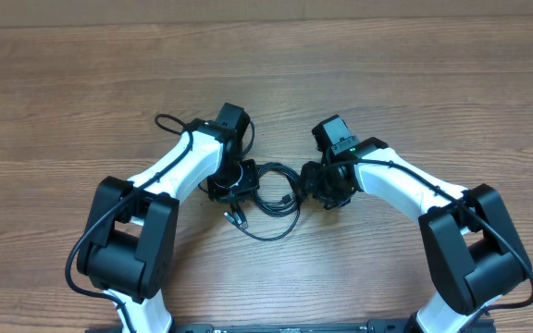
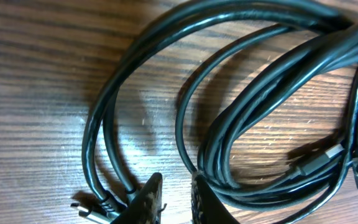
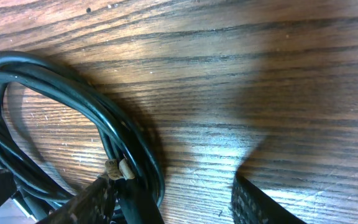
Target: Untangle cables
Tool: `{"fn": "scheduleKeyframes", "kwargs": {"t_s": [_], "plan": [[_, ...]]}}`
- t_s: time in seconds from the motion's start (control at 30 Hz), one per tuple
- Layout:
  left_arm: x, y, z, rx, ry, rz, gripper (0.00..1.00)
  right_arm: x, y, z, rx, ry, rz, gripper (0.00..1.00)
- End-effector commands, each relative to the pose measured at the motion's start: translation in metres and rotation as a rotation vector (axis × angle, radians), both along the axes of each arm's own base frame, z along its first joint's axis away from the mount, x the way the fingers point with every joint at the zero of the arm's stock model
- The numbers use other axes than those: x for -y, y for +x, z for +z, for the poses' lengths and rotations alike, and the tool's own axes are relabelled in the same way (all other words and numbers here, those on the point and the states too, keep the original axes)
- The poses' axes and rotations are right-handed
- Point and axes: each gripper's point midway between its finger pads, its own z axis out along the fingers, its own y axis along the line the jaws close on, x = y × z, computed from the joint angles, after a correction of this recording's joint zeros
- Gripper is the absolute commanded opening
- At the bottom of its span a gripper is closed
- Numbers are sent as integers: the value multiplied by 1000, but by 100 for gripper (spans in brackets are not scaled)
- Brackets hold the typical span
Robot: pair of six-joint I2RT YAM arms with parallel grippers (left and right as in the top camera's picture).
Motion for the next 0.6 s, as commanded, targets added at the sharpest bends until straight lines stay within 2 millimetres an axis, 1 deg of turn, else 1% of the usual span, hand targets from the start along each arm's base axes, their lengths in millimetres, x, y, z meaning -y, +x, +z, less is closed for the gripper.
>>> {"fn": "scheduleKeyframes", "kwargs": {"t_s": [0.0,0.1,0.3,0.4,0.57], "plan": [[0,4,-2,26,11,7,20,2,-2,-2,-1,-5,3,57],[3,7,-2,30,-5,26,25,2,-2,-2,-1,-5,3,57],[6,7,-1,29,-23,30,21,2,-2,-2,-1,-5,2,57],[9,8,-2,31,-20,42,22,2,-2,-2,0,-5,2,57],[12,3,-16,-2,-6,42,22,2,-2,-2,-1,-5,2,57]]}}
